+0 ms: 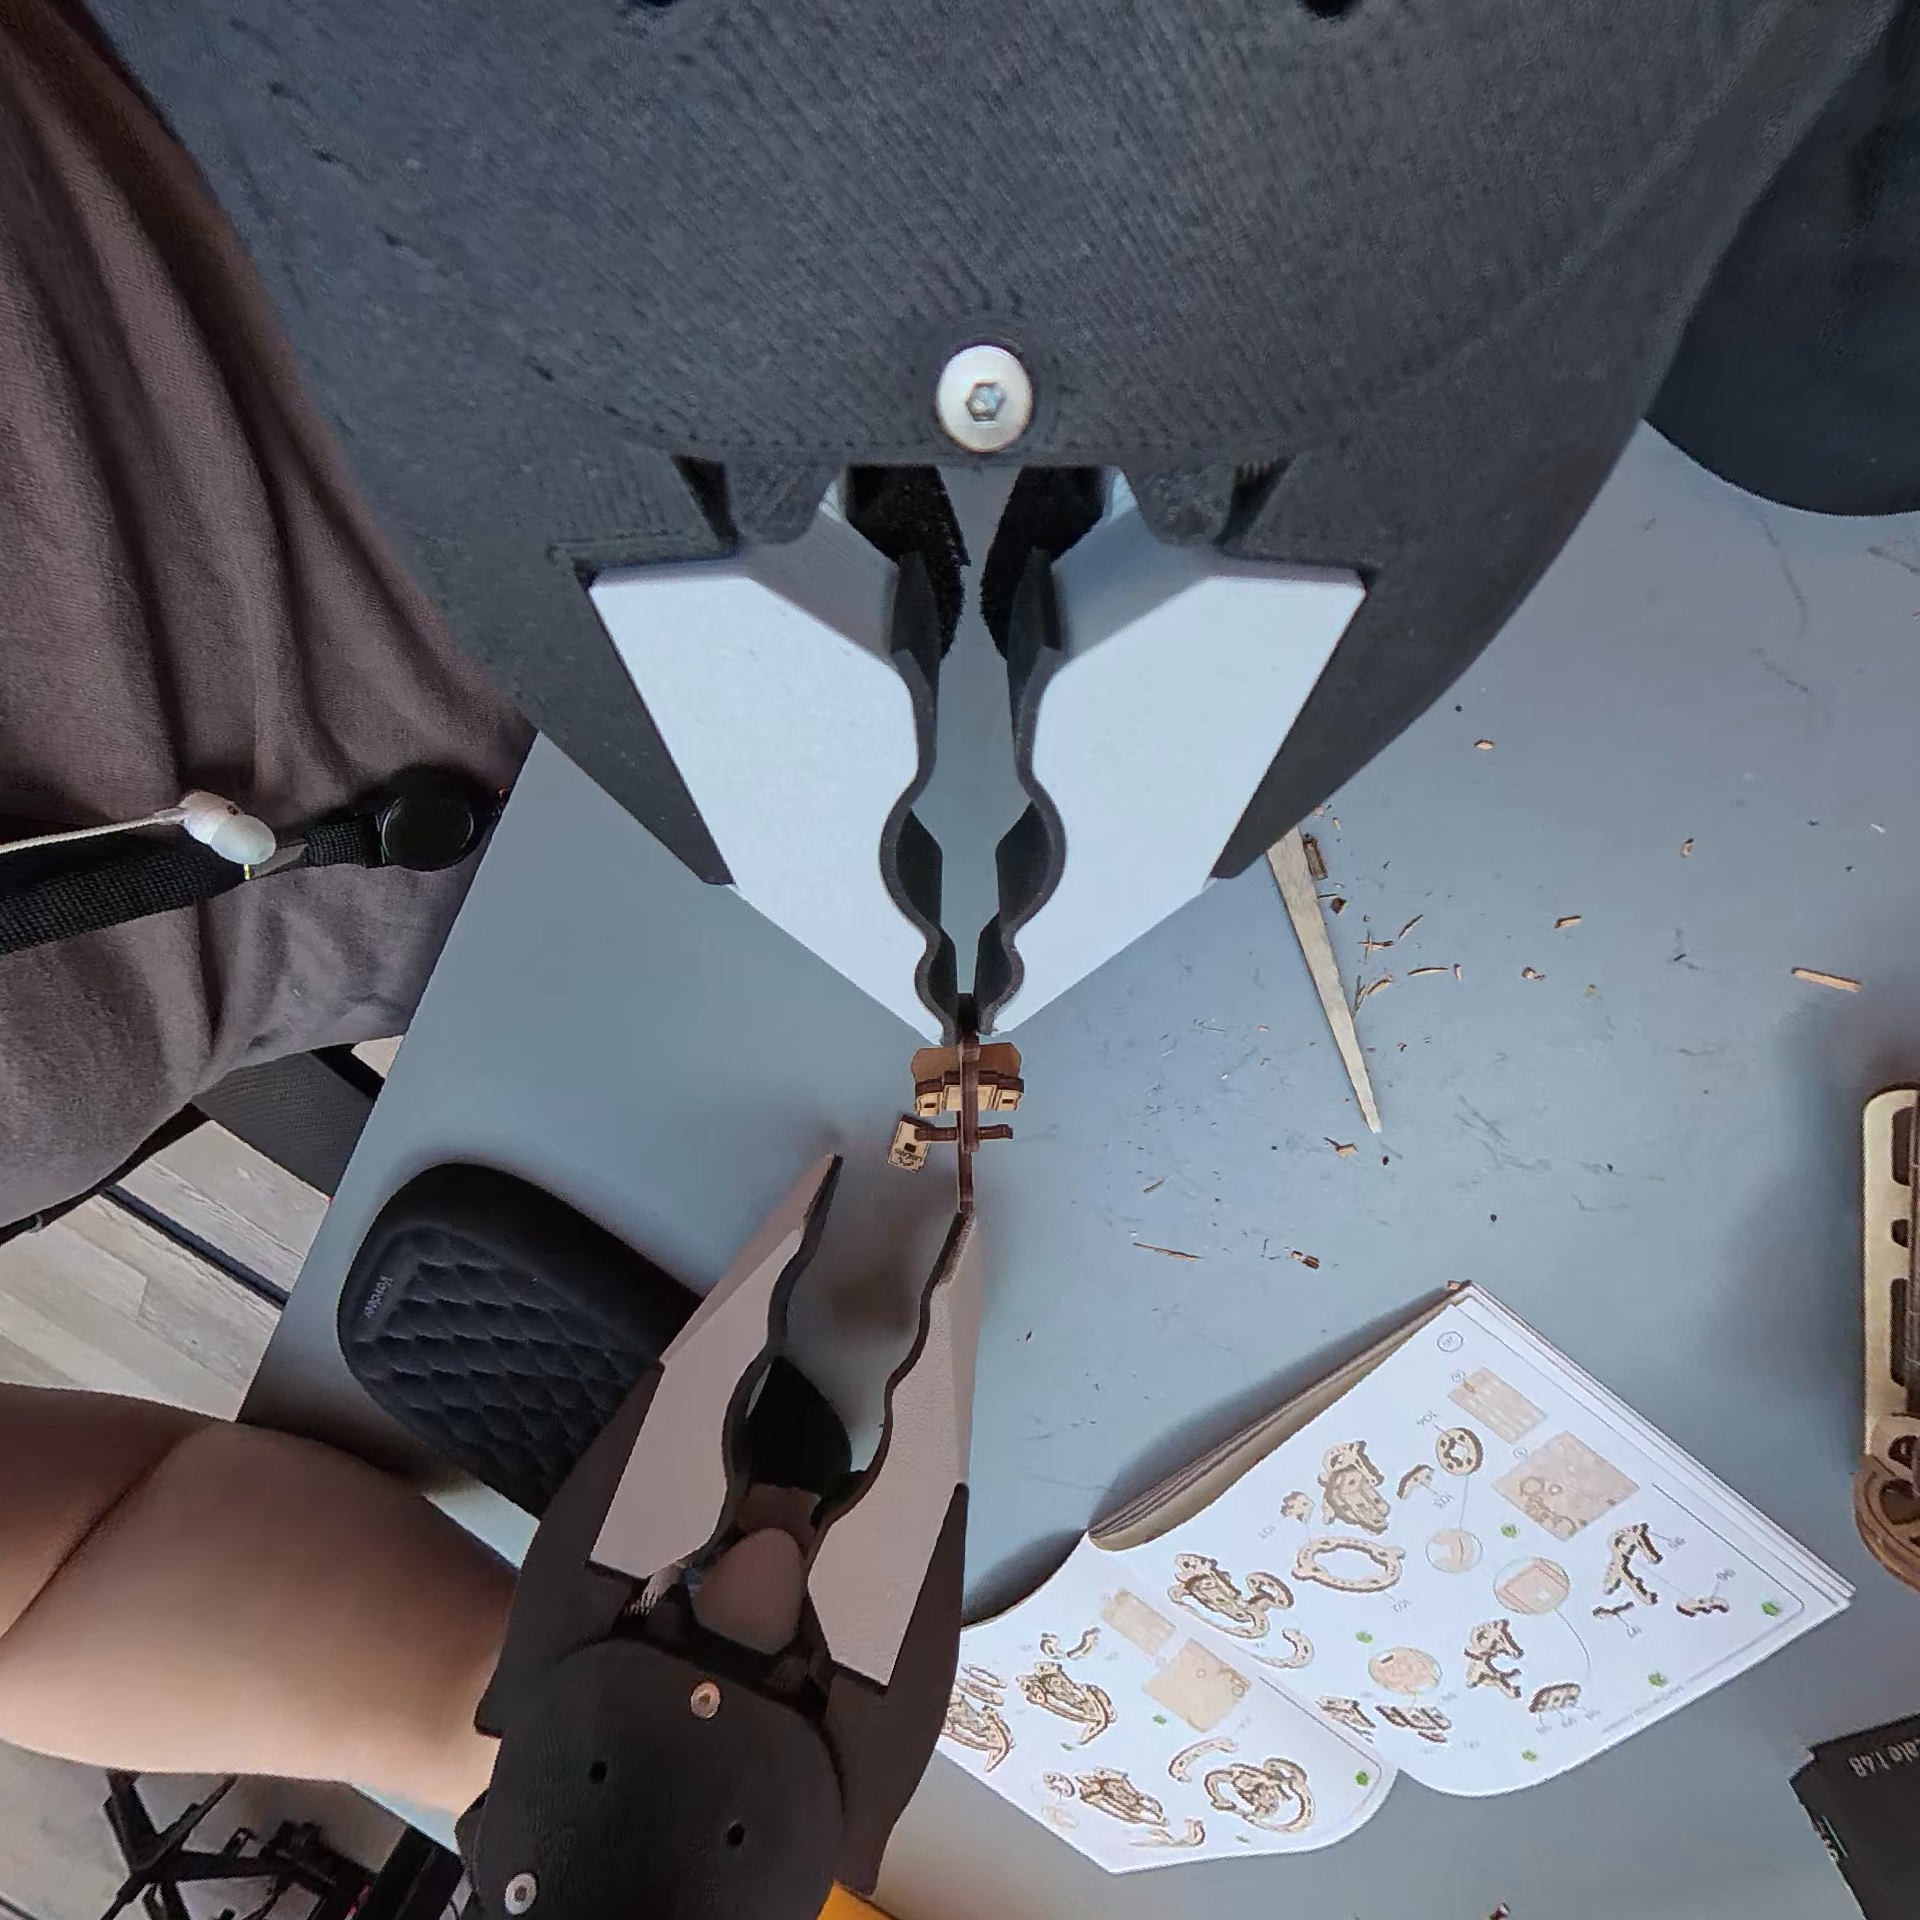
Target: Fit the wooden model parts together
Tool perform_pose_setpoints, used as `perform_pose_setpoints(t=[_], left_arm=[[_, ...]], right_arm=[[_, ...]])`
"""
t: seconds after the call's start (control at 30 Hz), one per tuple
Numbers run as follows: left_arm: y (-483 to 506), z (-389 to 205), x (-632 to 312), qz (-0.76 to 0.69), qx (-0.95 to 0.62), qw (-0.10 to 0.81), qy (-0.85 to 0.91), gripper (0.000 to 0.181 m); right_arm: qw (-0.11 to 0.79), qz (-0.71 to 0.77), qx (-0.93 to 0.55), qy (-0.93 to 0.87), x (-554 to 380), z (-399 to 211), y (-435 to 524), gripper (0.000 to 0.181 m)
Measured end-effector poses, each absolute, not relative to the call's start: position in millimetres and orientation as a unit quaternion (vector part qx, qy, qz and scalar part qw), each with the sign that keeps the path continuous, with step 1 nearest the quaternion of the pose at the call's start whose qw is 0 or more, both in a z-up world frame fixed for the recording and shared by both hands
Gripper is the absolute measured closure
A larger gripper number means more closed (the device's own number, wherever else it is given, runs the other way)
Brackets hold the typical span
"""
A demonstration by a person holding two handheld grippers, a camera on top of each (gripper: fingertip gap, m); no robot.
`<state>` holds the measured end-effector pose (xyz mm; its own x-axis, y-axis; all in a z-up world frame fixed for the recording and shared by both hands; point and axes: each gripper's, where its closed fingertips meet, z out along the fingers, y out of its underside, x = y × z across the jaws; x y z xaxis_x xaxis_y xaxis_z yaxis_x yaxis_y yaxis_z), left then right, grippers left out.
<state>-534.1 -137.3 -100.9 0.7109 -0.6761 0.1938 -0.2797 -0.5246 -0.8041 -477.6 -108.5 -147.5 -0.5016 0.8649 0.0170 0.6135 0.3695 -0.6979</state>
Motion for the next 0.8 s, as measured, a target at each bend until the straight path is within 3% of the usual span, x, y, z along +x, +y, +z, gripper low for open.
perform_pose_setpoints(t=[0.03, 0.6, 0.8], left_arm=[[-137.6, -101.3, -533.5, -0.250, -0.836, 0.395, 0.288, 0.181], [-136.6, -107.0, -531.8, -0.261, -0.835, 0.390, 0.286, 0.181], [-140.1, -116.8, -526.7, -0.248, -0.843, 0.365, 0.306, 0.181]], right_arm=[[0.197, 0.327, -0.462, -0.800, -477.1, -146.6, -108.1, 0.147], [0.197, 0.305, -0.433, -0.825, -478.5, -153.2, -111.9, 0.173], [0.205, 0.301, -0.432, -0.825, -478.2, -152.5, -110.7, 0.174]])
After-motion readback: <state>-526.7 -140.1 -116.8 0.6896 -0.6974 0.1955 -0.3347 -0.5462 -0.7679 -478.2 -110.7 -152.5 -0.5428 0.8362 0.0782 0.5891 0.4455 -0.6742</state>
